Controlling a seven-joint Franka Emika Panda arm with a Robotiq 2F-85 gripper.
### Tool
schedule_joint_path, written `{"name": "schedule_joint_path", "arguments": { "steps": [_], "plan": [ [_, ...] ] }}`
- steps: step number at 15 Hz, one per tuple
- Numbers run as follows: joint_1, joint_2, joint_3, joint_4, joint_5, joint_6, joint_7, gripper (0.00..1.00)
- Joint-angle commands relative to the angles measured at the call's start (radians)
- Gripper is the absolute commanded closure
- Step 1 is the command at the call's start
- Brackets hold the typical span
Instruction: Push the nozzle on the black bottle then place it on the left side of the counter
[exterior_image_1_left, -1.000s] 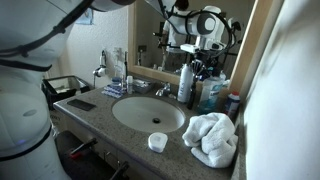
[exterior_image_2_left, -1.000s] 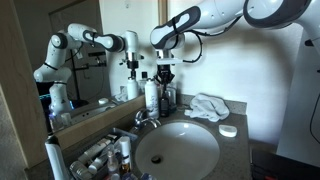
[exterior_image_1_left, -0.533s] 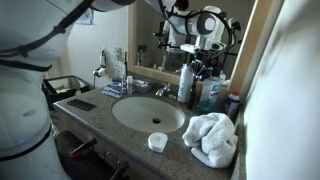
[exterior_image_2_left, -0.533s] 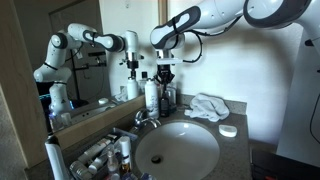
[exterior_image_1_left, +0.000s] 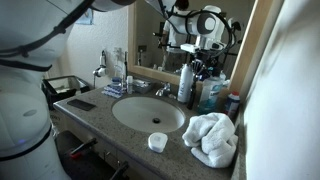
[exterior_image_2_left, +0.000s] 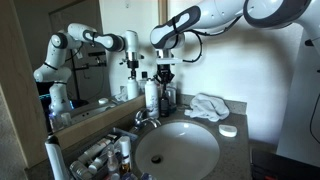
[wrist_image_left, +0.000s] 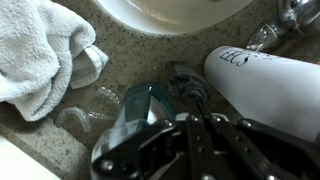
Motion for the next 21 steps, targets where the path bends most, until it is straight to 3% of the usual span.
{"name": "schedule_joint_path", "arguments": {
  "steps": [1,21],
  "plan": [
    [0.005,0.009,-0.004,0.031,0.014,-0.001,0.019,0.94],
    [-0.001,0.017,-0.020,0.014,0.016,0.018,0.052,0.94]
  ]
}}
